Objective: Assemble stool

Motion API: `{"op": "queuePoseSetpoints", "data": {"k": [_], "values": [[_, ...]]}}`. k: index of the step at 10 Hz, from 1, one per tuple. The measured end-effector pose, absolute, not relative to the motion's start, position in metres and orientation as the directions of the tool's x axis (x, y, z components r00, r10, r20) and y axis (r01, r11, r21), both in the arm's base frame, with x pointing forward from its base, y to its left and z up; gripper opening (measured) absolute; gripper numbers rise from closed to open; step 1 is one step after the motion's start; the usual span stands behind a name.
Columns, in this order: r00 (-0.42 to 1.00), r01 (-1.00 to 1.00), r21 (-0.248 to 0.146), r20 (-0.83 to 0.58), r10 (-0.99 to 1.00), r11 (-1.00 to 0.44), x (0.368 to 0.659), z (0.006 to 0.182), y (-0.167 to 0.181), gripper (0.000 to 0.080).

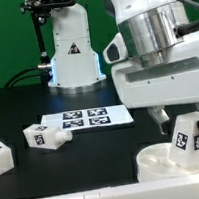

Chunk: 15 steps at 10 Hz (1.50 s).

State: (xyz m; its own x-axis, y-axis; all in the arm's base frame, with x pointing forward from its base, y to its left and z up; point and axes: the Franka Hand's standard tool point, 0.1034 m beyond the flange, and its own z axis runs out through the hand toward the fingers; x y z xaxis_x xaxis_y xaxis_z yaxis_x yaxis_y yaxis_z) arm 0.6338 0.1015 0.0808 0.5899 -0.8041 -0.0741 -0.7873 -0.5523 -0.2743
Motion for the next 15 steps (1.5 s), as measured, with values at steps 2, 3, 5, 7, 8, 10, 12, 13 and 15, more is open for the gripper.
{"op": "queuePoseSetpoints", "data": {"k": [2, 3, 5, 7, 8, 10, 12, 13, 15], "values": [[0.806, -0.585, -0.252, -0.078, -0.587, -0.771, 0.636, 0.095, 0.109, 0.0639], [0.82, -0.563, -0.265, -0.061, -0.57, -0.783, 0.639, 0.097, 0.108, 0.0647], [0.895, -0.434, -0.265, -0.021, -0.445, -0.861, 0.638, 0.095, 0.107, 0.0649], [0.984, -0.158, -0.175, 0.047, -0.169, -0.972, 0.635, 0.101, 0.114, 0.0649], [0.996, 0.049, -0.123, 0.075, 0.04, -0.991, 0.634, 0.1, 0.118, 0.0649], [0.954, 0.3, -0.08, 0.031, 0.298, -0.951, 0.625, 0.091, 0.12, 0.0649], [0.915, 0.403, -0.077, 0.04, 0.401, -0.912, 0.625, 0.09, 0.119, 0.0649], [0.849, 0.528, -0.063, 0.047, 0.526, -0.847, 0.625, 0.09, 0.116, 0.0649], [0.598, 0.801, 0.002, 0.031, 0.801, -0.598, 0.63, 0.09, 0.113, 0.0649]]}}
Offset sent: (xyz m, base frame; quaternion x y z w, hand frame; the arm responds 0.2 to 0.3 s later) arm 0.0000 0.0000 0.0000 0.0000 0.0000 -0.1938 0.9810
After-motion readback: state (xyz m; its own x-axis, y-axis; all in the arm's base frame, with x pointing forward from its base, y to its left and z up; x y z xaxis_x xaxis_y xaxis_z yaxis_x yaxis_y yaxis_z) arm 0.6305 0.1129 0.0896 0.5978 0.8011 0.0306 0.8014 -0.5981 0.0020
